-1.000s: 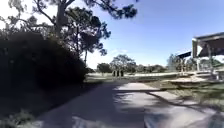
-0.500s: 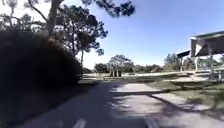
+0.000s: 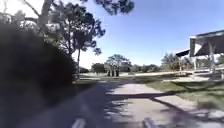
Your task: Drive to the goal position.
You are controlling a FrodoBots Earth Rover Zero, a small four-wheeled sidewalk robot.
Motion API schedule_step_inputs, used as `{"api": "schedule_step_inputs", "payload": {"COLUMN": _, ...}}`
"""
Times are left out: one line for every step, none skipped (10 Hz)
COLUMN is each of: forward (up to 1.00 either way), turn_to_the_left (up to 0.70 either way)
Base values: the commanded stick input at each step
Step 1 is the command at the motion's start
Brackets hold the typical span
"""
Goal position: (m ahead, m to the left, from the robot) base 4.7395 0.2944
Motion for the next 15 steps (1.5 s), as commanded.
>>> {"api": "schedule_step_inputs", "payload": {"forward": 0.70, "turn_to_the_left": 0.00}}
{"api": "schedule_step_inputs", "payload": {"forward": 0.70, "turn_to_the_left": 0.00}}
{"api": "schedule_step_inputs", "payload": {"forward": 0.70, "turn_to_the_left": 0.00}}
{"api": "schedule_step_inputs", "payload": {"forward": 0.70, "turn_to_the_left": 0.00}}
{"api": "schedule_step_inputs", "payload": {"forward": 0.70, "turn_to_the_left": 0.00}}
{"api": "schedule_step_inputs", "payload": {"forward": 0.70, "turn_to_the_left": 0.00}}
{"api": "schedule_step_inputs", "payload": {"forward": 0.70, "turn_to_the_left": 0.00}}
{"api": "schedule_step_inputs", "payload": {"forward": 0.70, "turn_to_the_left": 0.00}}
{"api": "schedule_step_inputs", "payload": {"forward": 0.70, "turn_to_the_left": 0.00}}
{"api": "schedule_step_inputs", "payload": {"forward": 0.70, "turn_to_the_left": 0.00}}
{"api": "schedule_step_inputs", "payload": {"forward": 0.70, "turn_to_the_left": 0.00}}
{"api": "schedule_step_inputs", "payload": {"forward": 0.70, "turn_to_the_left": 0.00}}
{"api": "schedule_step_inputs", "payload": {"forward": 0.70, "turn_to_the_left": 0.00}}
{"api": "schedule_step_inputs", "payload": {"forward": 0.70, "turn_to_the_left": 0.00}}
{"api": "schedule_step_inputs", "payload": {"forward": 0.70, "turn_to_the_left": 0.00}}
